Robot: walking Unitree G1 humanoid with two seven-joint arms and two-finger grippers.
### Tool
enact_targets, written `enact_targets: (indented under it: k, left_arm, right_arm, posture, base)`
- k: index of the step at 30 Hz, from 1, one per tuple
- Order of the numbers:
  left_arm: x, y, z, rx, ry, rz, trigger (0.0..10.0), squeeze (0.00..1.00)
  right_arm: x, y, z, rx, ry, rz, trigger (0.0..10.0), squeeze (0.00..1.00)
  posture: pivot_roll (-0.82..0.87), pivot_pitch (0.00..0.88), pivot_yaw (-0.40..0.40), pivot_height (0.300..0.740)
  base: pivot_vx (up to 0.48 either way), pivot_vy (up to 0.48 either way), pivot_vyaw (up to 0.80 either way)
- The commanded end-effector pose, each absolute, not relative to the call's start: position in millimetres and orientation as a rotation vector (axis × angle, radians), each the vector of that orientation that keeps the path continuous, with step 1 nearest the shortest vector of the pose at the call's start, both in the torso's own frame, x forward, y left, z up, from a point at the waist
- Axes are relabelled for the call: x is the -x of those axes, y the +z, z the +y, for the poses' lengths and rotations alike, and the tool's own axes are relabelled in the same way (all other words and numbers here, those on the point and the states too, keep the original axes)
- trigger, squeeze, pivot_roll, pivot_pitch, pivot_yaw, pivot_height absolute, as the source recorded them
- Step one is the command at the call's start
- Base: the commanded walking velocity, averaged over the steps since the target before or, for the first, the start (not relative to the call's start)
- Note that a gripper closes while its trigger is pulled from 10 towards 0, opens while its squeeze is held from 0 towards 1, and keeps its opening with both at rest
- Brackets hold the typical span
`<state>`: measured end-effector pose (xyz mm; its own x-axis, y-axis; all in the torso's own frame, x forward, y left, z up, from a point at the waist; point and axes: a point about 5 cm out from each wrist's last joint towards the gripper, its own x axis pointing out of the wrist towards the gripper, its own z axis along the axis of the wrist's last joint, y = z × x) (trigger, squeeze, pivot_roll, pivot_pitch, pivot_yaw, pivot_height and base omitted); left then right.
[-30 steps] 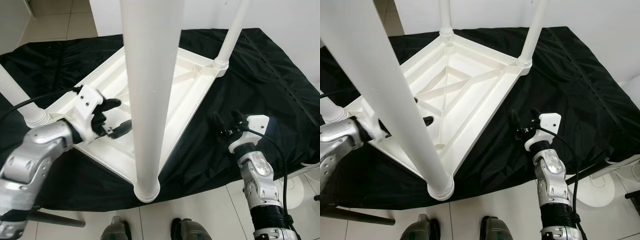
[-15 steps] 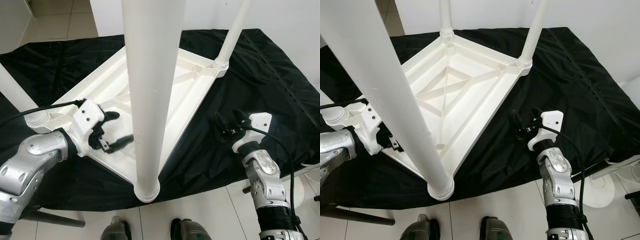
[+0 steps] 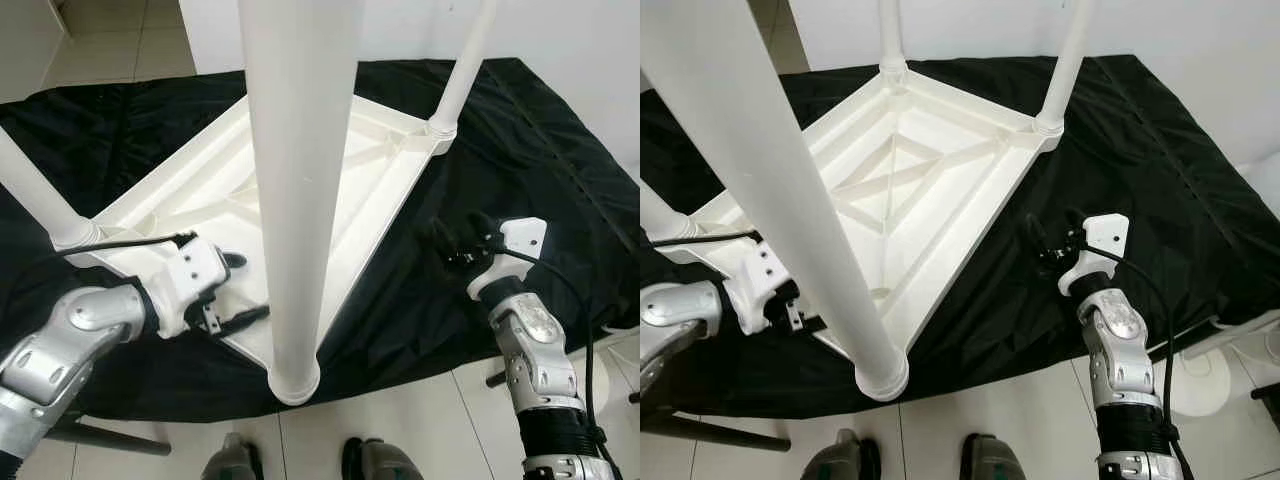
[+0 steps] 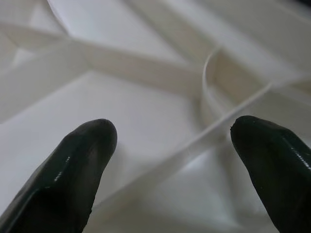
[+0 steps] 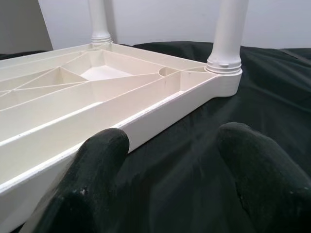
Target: Building children table
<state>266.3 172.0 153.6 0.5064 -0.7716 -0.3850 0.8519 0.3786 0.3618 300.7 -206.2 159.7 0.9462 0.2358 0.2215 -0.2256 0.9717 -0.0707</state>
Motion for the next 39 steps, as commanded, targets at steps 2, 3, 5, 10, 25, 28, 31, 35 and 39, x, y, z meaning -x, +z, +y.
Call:
enact_targets:
  k: [2,3,5,10,25,28,31,35,39]
  left_arm:
    - [-251.6,136.0,171.0,-0.611,-1.380,0.307,10.0,0.00]
    - [-251.6,134.8,171.9,-0.604,-1.382,0.316,10.0,0.00]
    - [-251.7,134.1,172.5,-0.599,-1.382,0.319,10.0,0.00]
    - [-258.3,127.9,174.1,-0.661,-1.375,0.328,10.0,0.00]
    - [-283.5,130.0,169.3,-0.697,-1.374,0.289,3.7,0.00]
    - [-288.5,131.1,167.8,-0.694,-1.351,0.268,2.5,0.00]
    - [-292.9,132.5,167.6,-0.695,-1.320,0.252,0.0,0.00]
    - [-304.1,139.7,164.3,-0.650,-1.237,0.189,0.0,0.00]
    - [-310.0,145.0,154.5,-0.623,-1.185,0.117,0.0,0.00]
  right_arm:
    - [-301.7,158.8,-206.4,0.056,0.239,-0.214,10.0,0.00]
    - [-301.5,159.3,-206.9,0.060,0.238,-0.215,10.0,0.00]
    - [-301.4,159.7,-207.3,0.064,0.237,-0.216,10.0,0.00]
    - [-302.3,160.1,-209.8,0.068,0.230,-0.216,10.0,0.00]
    - [-303.1,161.7,-210.3,0.091,0.225,-0.221,10.0,0.00]
    - [-302.3,161.6,-211.4,0.093,0.218,-0.223,10.0,0.00]
    - [-301.6,161.3,-211.3,0.093,0.215,-0.224,10.0,0.00]
    - [-299.5,158.5,-210.7,0.091,0.207,-0.221,10.0,0.00]
    - [-299.3,157.8,-209.7,0.090,0.205,-0.219,10.0,0.00]
  posture:
    - [-0.04,0.116,0.025,0.740]
    - [-0.04,0.116,0.025,0.740]
    - [-0.04,0.116,0.025,0.740]
    - [-0.04,0.116,0.027,0.740]
    - [-0.06,0.113,0.048,0.740]
    - [-0.06,0.113,0.048,0.740]
    - [-0.06,0.110,0.055,0.740]
    - [-0.06,0.108,0.056,0.740]
    - [-0.06,0.108,0.057,0.740]
  base:
    - [0.000,0.000,0.00]
    - [0.000,0.000,0.00]
    - [0.000,0.000,0.00]
    - [0.000,0.000,0.00]
    - [0.000,0.000,0.00]
    - [0.000,0.000,0.00]
    - [0.000,0.000,0.00]
    - [0.000,0.000,0.00]
    - [0.000,0.000,0.00]
